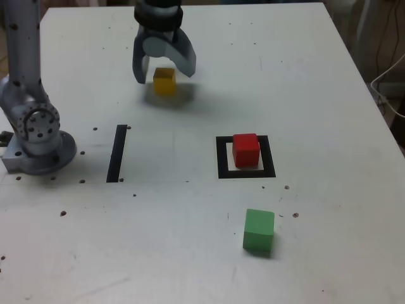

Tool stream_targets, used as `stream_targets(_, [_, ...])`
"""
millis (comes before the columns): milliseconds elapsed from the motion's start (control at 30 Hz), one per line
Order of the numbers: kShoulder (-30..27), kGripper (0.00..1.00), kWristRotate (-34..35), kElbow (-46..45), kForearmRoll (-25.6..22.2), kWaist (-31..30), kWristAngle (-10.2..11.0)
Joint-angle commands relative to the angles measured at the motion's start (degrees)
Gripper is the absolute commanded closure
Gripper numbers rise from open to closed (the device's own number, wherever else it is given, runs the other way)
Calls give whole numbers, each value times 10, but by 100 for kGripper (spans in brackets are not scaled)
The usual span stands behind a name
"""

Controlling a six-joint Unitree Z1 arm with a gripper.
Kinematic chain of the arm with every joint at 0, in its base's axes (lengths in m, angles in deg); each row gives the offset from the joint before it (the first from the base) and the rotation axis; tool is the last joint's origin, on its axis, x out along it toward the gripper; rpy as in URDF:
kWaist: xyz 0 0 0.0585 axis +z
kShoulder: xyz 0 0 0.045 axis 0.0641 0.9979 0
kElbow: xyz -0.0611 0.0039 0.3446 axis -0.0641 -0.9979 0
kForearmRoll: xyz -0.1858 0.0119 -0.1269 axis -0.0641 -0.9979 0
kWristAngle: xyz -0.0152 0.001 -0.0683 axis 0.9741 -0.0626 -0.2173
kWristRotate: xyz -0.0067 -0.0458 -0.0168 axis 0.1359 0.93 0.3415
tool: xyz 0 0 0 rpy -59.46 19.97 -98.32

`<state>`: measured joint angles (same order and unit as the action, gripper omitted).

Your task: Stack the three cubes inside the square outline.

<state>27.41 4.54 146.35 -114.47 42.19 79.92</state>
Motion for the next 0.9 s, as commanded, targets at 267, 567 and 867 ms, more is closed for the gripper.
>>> stream_targets(267, [4, 24, 2, -15, 47, 1, -11])
stream_targets(567, [3, 49, 4, -7, 47, 1, -7])
stream_targets(867, [5, 66, 4, 8, 26, 2, -6])
